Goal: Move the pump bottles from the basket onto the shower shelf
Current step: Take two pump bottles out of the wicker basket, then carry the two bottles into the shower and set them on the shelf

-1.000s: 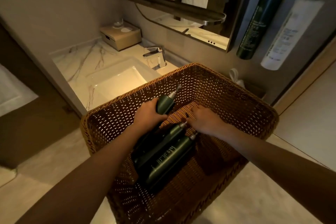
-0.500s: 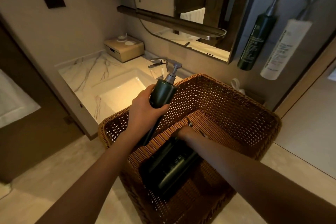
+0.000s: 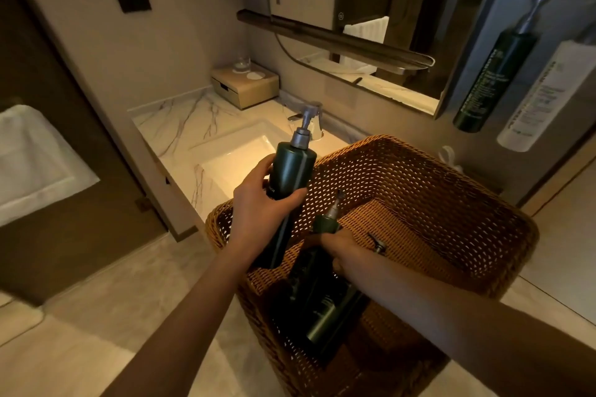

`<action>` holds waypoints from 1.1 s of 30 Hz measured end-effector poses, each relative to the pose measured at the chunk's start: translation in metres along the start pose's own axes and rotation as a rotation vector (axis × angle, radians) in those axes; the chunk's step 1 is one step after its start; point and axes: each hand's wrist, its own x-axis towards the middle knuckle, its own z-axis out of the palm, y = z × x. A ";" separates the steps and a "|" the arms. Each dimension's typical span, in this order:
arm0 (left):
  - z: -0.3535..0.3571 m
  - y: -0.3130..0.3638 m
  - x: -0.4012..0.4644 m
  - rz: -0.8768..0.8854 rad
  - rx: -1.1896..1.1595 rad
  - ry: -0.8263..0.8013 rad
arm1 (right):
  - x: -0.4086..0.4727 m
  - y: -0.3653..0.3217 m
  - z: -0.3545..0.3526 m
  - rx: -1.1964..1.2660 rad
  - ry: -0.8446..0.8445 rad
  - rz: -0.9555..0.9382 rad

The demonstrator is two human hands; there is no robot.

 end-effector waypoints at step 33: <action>-0.179 0.120 -0.319 -0.148 0.086 0.862 | -0.308 0.014 0.002 -0.185 -0.907 -1.018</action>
